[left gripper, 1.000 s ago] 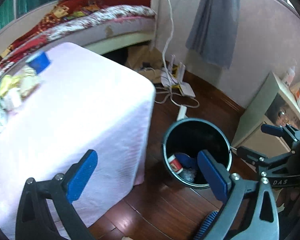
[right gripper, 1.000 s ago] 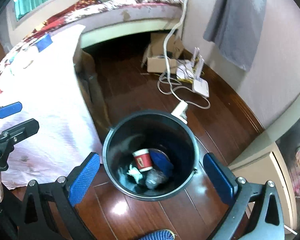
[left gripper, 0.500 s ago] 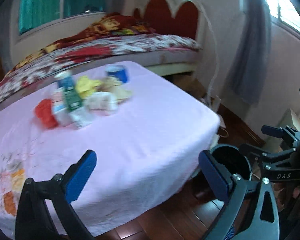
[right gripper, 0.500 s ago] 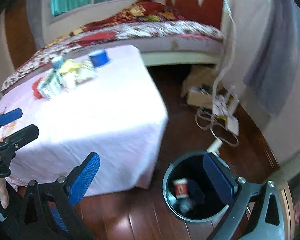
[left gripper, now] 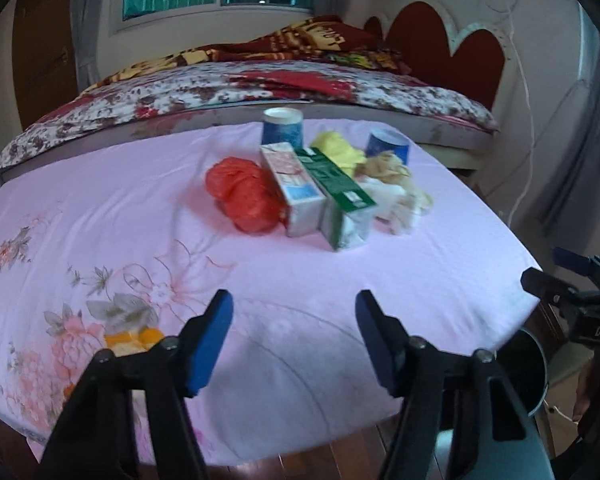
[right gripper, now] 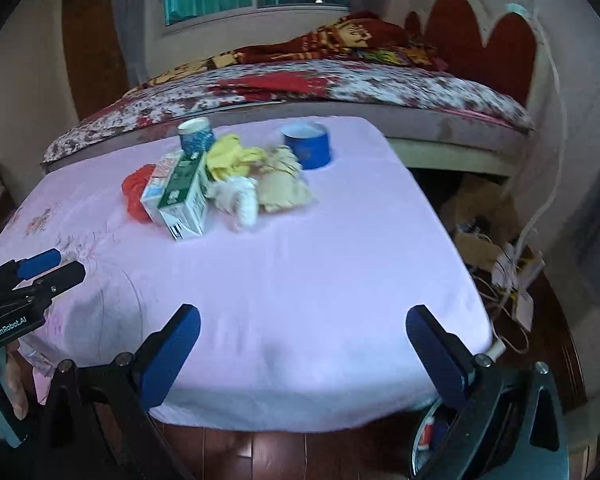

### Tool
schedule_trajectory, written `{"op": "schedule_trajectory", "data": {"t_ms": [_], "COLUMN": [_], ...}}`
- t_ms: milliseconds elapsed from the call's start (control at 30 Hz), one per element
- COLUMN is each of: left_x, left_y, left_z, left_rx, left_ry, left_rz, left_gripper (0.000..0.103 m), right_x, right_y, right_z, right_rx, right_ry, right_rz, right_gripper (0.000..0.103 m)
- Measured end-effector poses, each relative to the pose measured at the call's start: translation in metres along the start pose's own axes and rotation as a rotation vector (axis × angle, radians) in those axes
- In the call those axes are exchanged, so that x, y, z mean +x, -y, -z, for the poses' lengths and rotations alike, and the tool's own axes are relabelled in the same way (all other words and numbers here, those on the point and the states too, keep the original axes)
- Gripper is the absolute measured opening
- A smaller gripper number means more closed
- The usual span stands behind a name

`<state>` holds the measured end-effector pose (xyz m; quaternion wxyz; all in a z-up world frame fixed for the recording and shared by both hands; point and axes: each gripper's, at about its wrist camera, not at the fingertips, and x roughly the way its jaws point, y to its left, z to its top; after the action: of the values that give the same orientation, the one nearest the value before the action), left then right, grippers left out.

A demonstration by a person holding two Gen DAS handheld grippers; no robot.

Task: Collect trash
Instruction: 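Return to the table and grasp the white milk carton with the left tool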

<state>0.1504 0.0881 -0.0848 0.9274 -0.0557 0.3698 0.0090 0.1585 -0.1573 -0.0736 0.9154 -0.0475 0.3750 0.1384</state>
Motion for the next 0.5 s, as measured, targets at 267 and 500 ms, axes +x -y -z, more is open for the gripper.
{"op": "schedule_trajectory", "data": {"t_ms": [267, 500], "left_x": [0.034, 0.067], "left_y": [-0.006, 0.001], "left_z": [-0.017, -0.031], "left_rx": [-0.016, -0.018], "left_ry": [-0.009, -0.032], "left_rz": [-0.010, 0.002], "left_gripper": [0.058, 0.058], "right_x": [0.053, 0.098], "right_y": [-0.014, -0.014], "right_z": [-0.032, -0.049], "right_rx": [-0.030, -0.028], "right_ry": [-0.029, -0.063], "right_rz": [-0.062, -0.079], "right_gripper": [0.079, 0.077]}}
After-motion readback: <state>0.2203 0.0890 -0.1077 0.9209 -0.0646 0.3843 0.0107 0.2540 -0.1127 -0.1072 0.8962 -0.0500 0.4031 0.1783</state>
